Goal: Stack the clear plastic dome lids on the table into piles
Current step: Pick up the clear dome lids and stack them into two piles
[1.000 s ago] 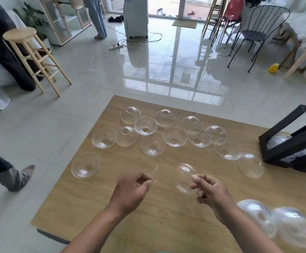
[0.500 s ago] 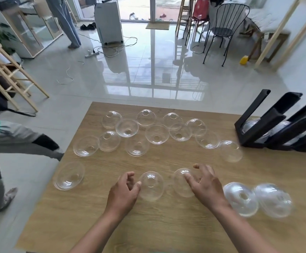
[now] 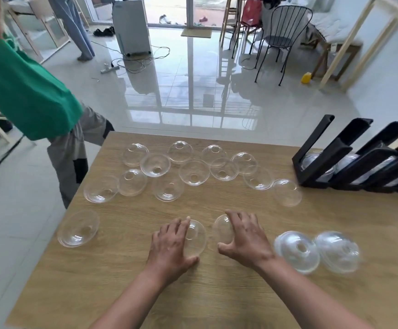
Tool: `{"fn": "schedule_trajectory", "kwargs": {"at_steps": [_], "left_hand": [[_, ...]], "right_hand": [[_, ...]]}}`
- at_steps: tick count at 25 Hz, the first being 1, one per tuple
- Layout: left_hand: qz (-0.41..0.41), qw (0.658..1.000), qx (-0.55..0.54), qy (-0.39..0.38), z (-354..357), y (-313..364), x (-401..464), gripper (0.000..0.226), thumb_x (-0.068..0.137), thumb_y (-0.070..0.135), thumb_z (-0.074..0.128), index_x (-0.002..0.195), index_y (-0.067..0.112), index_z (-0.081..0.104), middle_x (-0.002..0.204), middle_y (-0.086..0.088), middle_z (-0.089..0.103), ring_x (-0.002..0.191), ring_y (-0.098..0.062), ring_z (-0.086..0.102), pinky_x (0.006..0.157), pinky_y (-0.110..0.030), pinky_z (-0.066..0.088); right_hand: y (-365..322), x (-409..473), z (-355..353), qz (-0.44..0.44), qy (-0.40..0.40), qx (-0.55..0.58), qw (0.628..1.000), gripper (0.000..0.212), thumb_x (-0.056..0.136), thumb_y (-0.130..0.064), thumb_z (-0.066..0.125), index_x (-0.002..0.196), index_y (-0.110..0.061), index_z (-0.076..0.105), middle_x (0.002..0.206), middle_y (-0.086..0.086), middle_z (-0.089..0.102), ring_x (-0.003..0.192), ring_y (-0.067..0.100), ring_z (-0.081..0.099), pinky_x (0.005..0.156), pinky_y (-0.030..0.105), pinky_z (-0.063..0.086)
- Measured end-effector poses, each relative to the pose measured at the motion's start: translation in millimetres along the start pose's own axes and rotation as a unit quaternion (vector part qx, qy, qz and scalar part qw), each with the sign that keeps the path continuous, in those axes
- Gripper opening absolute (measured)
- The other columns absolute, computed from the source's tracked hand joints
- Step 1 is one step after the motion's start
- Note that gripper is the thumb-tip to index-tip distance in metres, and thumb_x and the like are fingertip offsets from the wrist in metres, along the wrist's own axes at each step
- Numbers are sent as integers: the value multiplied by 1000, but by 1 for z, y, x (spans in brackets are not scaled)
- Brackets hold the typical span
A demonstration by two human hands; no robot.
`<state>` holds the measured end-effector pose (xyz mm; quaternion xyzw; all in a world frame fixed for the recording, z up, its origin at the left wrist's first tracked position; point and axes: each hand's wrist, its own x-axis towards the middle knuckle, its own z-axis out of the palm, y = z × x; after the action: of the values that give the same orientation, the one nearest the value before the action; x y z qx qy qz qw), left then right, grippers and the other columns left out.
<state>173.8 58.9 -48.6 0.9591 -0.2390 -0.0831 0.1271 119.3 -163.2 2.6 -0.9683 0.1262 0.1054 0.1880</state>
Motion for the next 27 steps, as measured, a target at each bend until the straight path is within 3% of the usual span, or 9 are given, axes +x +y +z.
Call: {"fn": "schedule_trajectory", "kwargs": {"at_steps": [7, 10, 13, 19, 22, 27], "left_hand": [[12, 999, -45, 17, -2, 29, 6, 92, 54, 72, 65, 134, 28, 49, 116, 6, 59, 104, -20, 54, 83, -39, 47], [28, 988, -155, 1, -8, 77, 8, 91, 57, 70, 70, 137, 33, 44, 120, 10, 53, 111, -14, 51, 90, -37, 48], [113, 974, -197, 3, -14, 146, 14, 91, 61, 69, 71, 140, 36, 37, 126, 16, 50, 114, -6, 49, 95, -30, 47], [182, 975, -120, -45, 2, 238, 27, 92, 64, 66, 65, 141, 35, 28, 130, 11, 43, 113, -12, 46, 91, -30, 47], [163, 981, -71, -76, 18, 243, 30, 93, 63, 70, 61, 142, 34, 29, 131, 8, 44, 113, -14, 45, 93, -31, 45], [151, 985, -50, -60, 28, 248, 33, 98, 60, 72, 57, 146, 33, 29, 130, 9, 44, 111, -13, 44, 91, -30, 46]], "right_hand": [[51, -42, -70, -14, 150, 131, 980, 89, 65, -60, 71, 143, -33, 40, 132, -10, 49, 118, 14, 40, 98, 31, 43], [95, -63, -95, 37, 184, 153, 970, 89, 64, -62, 72, 142, -38, 38, 127, -13, 50, 115, 13, 42, 92, 33, 46], [142, -84, -110, 87, 208, 155, 962, 92, 64, -62, 75, 143, -32, 41, 127, -6, 53, 116, 17, 46, 90, 34, 46], [200, -120, -111, 146, 227, 170, 948, 92, 64, -55, 78, 144, -29, 41, 131, -5, 53, 120, 17, 44, 95, 35, 46], [216, -131, -108, 154, 220, 154, 951, 95, 64, -60, 75, 146, -29, 39, 127, -6, 52, 114, 16, 43, 89, 33, 45], [230, -127, -104, 144, 195, 104, 965, 97, 66, -62, 71, 149, -28, 34, 129, -6, 50, 109, 17, 41, 93, 34, 47]]}}
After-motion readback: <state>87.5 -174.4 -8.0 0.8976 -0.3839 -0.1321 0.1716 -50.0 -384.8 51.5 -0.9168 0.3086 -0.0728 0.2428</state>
